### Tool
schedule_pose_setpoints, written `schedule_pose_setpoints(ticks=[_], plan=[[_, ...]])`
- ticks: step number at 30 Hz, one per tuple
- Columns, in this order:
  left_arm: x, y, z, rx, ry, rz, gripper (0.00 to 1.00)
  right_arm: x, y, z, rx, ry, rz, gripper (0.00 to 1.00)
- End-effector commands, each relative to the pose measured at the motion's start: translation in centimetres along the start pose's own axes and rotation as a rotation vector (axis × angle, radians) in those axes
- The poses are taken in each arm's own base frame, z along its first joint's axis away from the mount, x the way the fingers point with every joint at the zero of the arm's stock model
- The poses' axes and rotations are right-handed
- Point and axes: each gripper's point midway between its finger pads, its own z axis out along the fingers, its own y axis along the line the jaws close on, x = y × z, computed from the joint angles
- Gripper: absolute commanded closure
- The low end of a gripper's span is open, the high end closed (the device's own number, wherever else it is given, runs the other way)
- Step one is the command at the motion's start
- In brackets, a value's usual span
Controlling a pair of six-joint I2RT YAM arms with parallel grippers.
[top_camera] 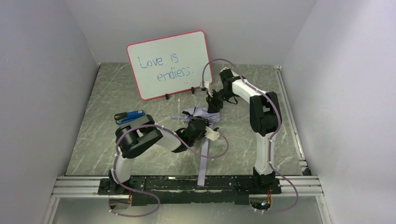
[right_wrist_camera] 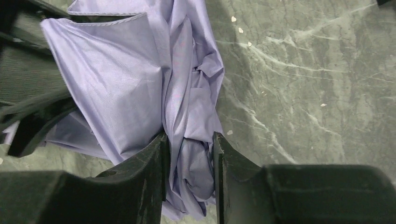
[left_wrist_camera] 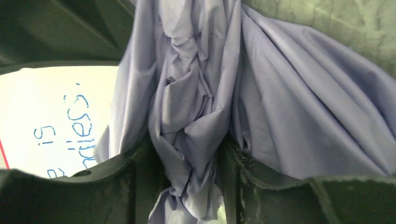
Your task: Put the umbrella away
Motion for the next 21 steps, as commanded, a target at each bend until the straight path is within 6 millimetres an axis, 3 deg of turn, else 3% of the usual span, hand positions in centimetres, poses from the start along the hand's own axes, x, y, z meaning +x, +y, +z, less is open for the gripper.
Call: schedule_pose_setpoints(ticks=[1, 5, 10, 13, 17, 20, 21], plan=[[-2.8, 0.4, -1.6, 0.039, -0.109, -0.075, 0.38, 6.4, -0.9, 3.0, 0.048, 0.205, 0.03, 0.69], [-4.6, 2.3, -3.6, 0.037, -0.18, -0.159, 0.16, 6.4, -1.3, 2.8, 0.074, 0.208, 0.03, 0.73], [-6.2, 4.2, -8.0, 0.081, -0.293, -0.306, 0.09, 6.4, -1.5, 2.4, 0.109, 0.214, 0.011, 0.75], [-6.5, 6.5, -11.5, 0.067, -0.364, -0.472, 0.07, 6.3, -1.6, 1.9, 0.138, 0.213, -0.004, 0.78], [-5.4, 10.6, -15.6, -0.005, -0.422, -0.685, 0.03, 5.9, -1.7, 1.2, 0.198, 0.207, -0.032, 0.81], [-3.3, 13.2, -16.4, -0.01, -0.443, -0.83, 0.03, 5.2, -1.8, 0.5, 0.285, 0.2, -0.079, 0.82], [-1.5, 14.5, -16.0, -0.022, -0.429, -0.896, 0.04, 5.1, -1.6, 0.4, 0.313, 0.203, -0.098, 0.82]])
